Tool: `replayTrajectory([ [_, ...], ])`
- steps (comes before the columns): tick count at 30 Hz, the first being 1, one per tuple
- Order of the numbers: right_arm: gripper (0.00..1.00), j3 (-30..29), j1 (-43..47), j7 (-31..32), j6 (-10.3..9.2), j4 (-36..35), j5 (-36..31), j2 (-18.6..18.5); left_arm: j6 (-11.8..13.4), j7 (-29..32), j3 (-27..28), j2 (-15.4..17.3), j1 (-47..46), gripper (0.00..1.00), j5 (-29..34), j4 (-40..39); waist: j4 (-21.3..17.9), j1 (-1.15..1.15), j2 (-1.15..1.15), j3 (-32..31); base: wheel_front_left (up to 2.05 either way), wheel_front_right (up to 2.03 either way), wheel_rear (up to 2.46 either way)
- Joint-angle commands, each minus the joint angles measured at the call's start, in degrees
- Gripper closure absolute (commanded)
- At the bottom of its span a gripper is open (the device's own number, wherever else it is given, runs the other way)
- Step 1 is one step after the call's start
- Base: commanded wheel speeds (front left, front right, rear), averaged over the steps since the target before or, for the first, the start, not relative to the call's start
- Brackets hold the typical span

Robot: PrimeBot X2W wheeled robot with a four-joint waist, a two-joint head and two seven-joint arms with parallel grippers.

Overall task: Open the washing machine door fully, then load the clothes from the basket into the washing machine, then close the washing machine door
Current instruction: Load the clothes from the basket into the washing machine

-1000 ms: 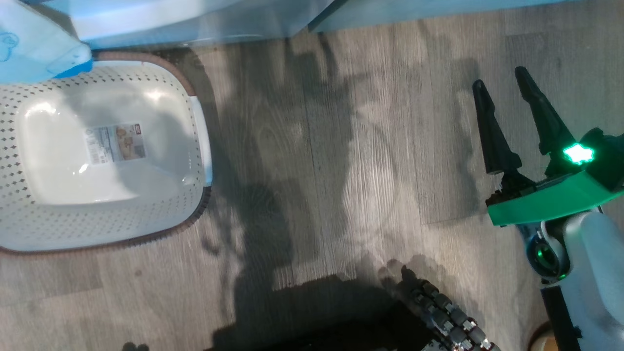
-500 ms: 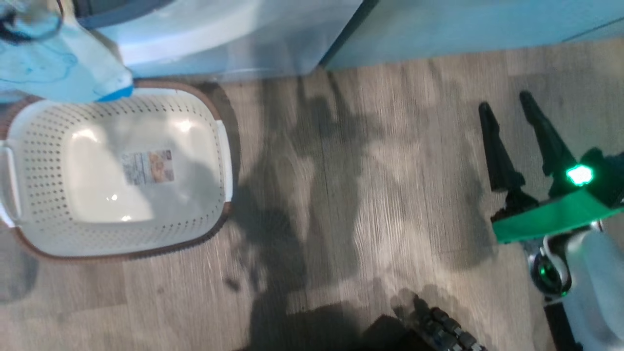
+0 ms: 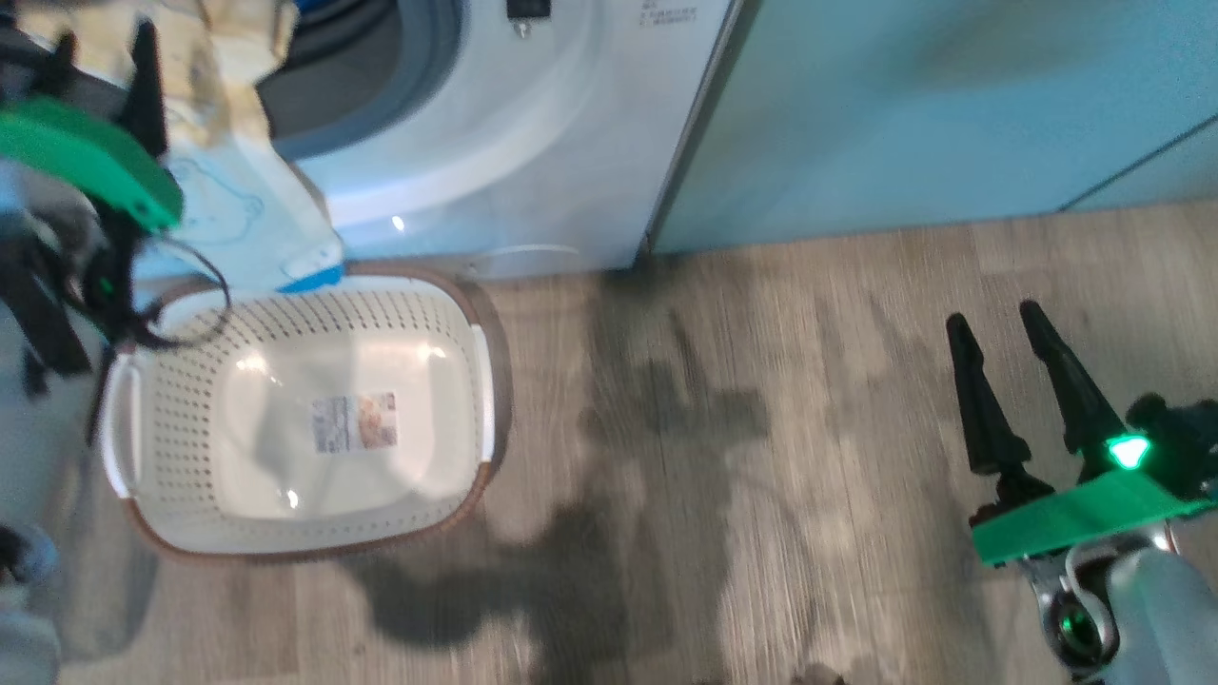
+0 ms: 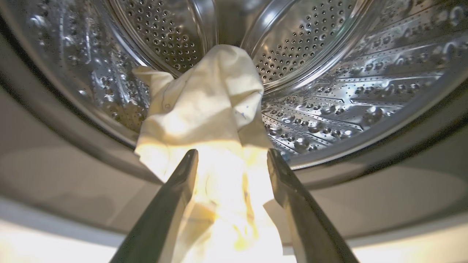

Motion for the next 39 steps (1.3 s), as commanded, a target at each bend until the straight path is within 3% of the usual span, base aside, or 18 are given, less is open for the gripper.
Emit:
replayTrajectory([
  [1, 0.0, 0.19, 0.88, -0.38, 0.1, -1.39, -0.42, -1.06, 0.74, -0.58, 3.08, 2.11, 1.06, 0.0, 1.13, -2.79, 1.3, 0.01, -0.01, -3.15, 0.0, 0.0, 0.0],
  [12, 0.0, -1.3, 5.67, -0.38, 0.1, -1.04, -0.71, -1.77, 2.99, -0.59, 16.66, -4.2, 24.34, 0.0, 10.31, -19.27, 4.17, 0.01, -0.01, -11.18, 0.0, 0.0, 0.0],
  [21, 0.0, -1.96, 9.22, -0.38, 0.1, -0.97, -0.8, -1.97, 0.92, -0.6, 25.24, -8.27, 37.21, 0.0, 14.95, -24.05, 5.7, 0.01, -0.01, -15.71, 0.0, 0.0, 0.0],
  [31, 0.0, -2.67, 11.71, -0.38, 0.1, -0.98, -0.67, -2.13, -0.24, -0.6, 28.4, -12.61, 44.72, 0.0, 17.95, -28.0, 6.89, 0.01, -0.01, -18.99, 0.0, 0.0, 0.0],
  [39, 0.0, -2.35, 12.12, -0.38, 0.1, -1.29, -0.62, -2.32, -0.35, -0.6, 28.73, -13.99, 48.04, 0.0, 19.13, -29.6, 6.88, 0.01, -0.01, -19.24, 0.0, 0.0, 0.0],
])
